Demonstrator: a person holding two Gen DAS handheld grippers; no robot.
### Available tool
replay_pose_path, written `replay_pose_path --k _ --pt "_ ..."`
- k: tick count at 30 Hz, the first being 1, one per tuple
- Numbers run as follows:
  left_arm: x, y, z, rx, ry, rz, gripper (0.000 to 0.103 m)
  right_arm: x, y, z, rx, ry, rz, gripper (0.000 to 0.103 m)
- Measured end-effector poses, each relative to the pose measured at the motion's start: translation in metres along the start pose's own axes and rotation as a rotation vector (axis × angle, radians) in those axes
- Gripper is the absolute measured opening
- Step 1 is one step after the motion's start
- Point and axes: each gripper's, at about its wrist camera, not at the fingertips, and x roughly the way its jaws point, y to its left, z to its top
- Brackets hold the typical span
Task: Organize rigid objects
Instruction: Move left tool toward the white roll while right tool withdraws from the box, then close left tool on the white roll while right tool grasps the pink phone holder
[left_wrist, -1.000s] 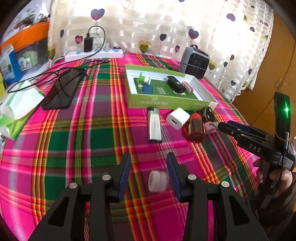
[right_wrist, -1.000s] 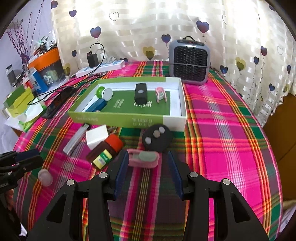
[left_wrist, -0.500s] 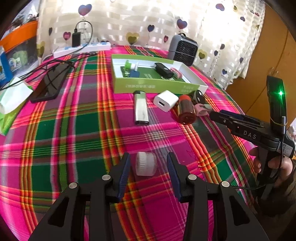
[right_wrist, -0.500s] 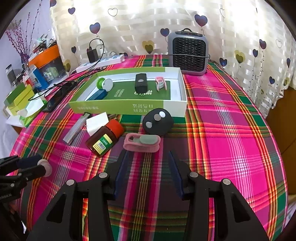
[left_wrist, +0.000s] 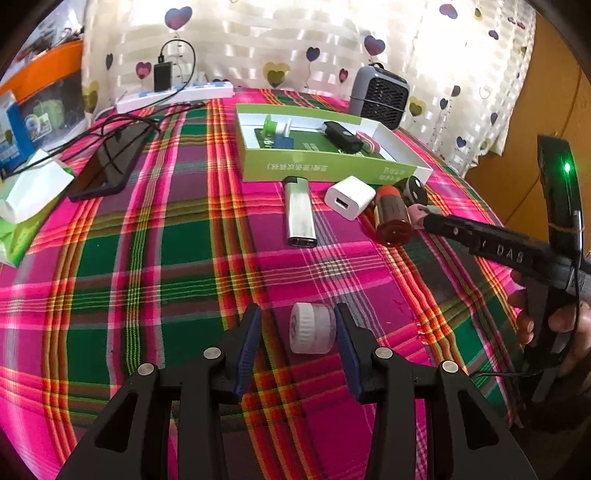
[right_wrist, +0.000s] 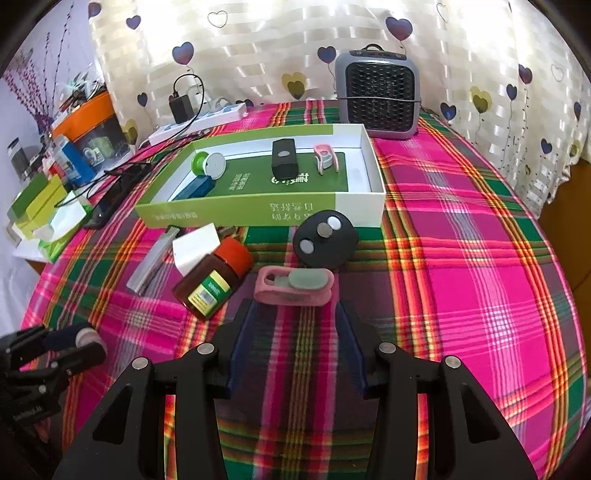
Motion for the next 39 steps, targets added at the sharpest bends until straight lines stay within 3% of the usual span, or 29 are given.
replay_pose_path --k 4,9,12,28,39 --pt "0.0 0.001 0.0 -0.006 -0.006 0.0 0.039 0.002 0.004 0.008 0.039 -0.021 0.008 0.046" --pt "0.0 0.0 0.001 -0.005 -0.006 0.0 0.039 0.012 0.003 0.017 0.114 -0.021 -0.043 0.048" --pt "0.0 0.0 0.0 -0.004 -0.006 0.003 0.039 0.014 0.005 0.019 0.104 -0.029 -0.068 0.055" --pt "-0.001 0.0 0.0 -0.008 -0.007 0.002 0.039 0.009 -0.009 0.008 0.112 0.006 -0.151 0.055" --pt "-0.001 0.002 0.0 -0.024 -0.011 -0.007 0.039 0.018 -0.009 0.009 0.08 0.025 -0.161 0.055"
